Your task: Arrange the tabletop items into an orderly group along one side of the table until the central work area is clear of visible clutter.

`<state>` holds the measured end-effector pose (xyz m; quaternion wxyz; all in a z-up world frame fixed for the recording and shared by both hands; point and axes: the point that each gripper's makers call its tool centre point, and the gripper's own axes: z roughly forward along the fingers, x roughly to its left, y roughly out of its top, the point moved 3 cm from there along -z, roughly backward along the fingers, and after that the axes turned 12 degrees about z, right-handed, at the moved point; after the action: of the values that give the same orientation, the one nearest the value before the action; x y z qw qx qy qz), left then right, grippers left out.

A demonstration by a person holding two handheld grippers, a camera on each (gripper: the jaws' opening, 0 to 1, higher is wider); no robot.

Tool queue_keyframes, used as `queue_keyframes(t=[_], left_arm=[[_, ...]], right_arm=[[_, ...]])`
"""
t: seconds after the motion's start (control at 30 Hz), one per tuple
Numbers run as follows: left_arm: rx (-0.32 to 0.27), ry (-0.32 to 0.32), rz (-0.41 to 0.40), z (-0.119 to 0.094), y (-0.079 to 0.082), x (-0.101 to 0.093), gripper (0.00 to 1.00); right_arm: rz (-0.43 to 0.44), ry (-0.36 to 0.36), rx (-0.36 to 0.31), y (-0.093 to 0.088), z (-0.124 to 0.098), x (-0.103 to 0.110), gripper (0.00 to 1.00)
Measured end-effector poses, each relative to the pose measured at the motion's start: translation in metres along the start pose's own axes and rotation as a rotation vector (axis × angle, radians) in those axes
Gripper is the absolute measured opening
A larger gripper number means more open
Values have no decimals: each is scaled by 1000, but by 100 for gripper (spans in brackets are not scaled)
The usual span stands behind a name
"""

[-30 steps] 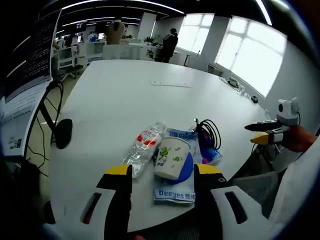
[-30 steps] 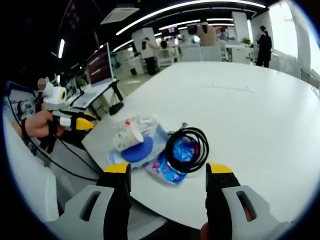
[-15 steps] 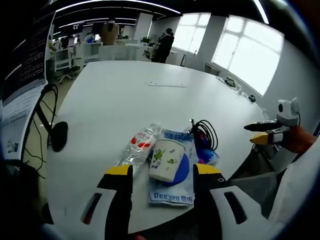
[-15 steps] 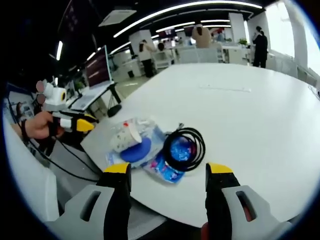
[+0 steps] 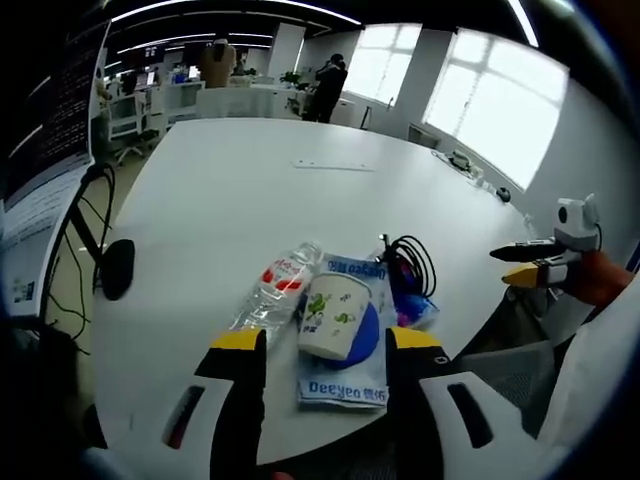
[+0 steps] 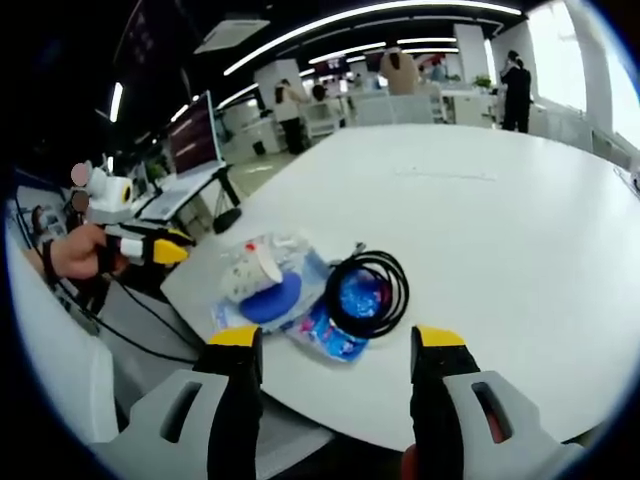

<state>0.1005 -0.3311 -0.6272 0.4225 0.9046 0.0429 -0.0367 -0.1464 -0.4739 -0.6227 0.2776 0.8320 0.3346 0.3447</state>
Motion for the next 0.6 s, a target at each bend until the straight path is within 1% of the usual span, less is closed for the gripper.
queue_keyframes(t=[0.6], left_arm=[[23,8,-14,3,-3,5,46]], right_arm=[[7,15,26,-2,9,0,58]])
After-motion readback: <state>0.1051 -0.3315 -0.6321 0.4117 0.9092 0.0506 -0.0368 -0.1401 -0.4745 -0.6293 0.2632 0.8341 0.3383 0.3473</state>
